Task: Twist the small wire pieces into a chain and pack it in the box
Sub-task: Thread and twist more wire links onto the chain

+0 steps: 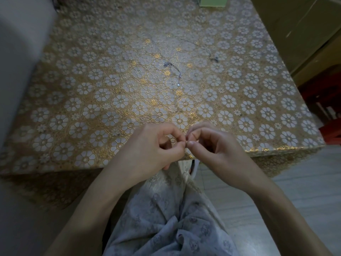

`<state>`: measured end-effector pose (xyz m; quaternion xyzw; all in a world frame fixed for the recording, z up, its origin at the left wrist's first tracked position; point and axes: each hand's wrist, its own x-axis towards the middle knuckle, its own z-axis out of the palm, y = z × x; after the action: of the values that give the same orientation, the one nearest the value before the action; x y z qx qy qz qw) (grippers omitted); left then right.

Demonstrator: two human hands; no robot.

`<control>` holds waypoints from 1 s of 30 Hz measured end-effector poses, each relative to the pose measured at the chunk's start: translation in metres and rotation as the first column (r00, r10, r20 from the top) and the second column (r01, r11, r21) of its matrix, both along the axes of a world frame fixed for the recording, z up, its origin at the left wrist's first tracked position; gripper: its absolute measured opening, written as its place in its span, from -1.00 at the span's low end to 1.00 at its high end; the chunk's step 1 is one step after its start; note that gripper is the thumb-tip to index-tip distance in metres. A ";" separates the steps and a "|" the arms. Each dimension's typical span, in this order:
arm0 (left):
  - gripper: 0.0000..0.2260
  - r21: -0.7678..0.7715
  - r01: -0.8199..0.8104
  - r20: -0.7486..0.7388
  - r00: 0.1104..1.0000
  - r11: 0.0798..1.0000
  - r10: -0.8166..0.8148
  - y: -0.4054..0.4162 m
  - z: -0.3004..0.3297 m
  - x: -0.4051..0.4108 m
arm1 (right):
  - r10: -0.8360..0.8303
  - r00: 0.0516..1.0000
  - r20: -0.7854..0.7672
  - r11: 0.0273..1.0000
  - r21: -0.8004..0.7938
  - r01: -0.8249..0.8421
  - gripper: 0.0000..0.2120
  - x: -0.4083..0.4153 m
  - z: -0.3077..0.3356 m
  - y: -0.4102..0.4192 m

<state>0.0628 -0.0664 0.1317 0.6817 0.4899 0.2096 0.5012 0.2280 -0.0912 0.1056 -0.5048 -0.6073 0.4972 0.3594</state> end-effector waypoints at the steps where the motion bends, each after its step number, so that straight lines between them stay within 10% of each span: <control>1: -0.94 0.007 0.019 -0.012 1.000 1.000 -0.019 0.001 0.000 0.000 | 0.015 1.000 -0.004 1.000 -0.012 -0.015 -0.88 0.001 0.000 0.001; 30: -0.90 -0.133 -0.094 0.229 0.966 0.987 0.122 0.000 -0.010 0.000 | -0.037 0.991 -0.126 0.980 -0.196 0.012 -0.86 0.007 0.007 0.003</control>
<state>0.0623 -0.0662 0.1213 0.5926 0.4750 0.2864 0.5840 0.2350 -0.0884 0.1123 -0.5117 -0.5248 0.5816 0.3528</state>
